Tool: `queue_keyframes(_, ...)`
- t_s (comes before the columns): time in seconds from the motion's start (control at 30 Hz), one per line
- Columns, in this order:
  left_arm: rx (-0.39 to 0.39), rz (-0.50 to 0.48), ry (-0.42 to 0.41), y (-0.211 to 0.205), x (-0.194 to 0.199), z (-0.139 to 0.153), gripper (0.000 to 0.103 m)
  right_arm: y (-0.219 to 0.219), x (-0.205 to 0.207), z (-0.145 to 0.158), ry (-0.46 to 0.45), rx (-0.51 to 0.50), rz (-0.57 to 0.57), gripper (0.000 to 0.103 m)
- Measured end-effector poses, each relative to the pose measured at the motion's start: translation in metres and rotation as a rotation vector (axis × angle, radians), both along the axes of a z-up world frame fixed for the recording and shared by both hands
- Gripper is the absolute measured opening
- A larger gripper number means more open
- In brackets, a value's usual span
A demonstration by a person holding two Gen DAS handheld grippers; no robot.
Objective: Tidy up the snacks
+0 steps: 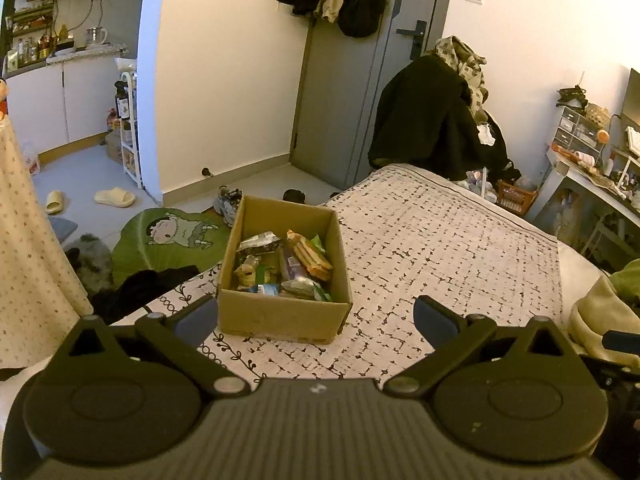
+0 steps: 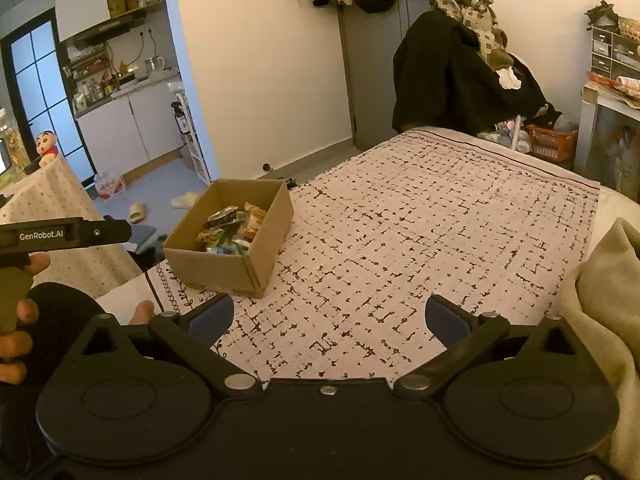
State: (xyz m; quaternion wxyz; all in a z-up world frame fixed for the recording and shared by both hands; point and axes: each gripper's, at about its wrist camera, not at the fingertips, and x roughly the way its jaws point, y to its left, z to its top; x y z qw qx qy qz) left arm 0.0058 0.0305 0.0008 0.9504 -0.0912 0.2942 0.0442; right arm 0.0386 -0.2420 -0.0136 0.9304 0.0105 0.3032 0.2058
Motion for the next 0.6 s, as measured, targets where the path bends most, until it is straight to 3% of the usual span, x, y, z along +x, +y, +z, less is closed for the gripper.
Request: queue_keyframes(0.6, 0.007, -0.006, -0.004, -0.0027, -0.0035, -0.0001, 0.103, -0.0019, 0.001, 0.0011, 0.013, 0.025, -0.017, 0.103)
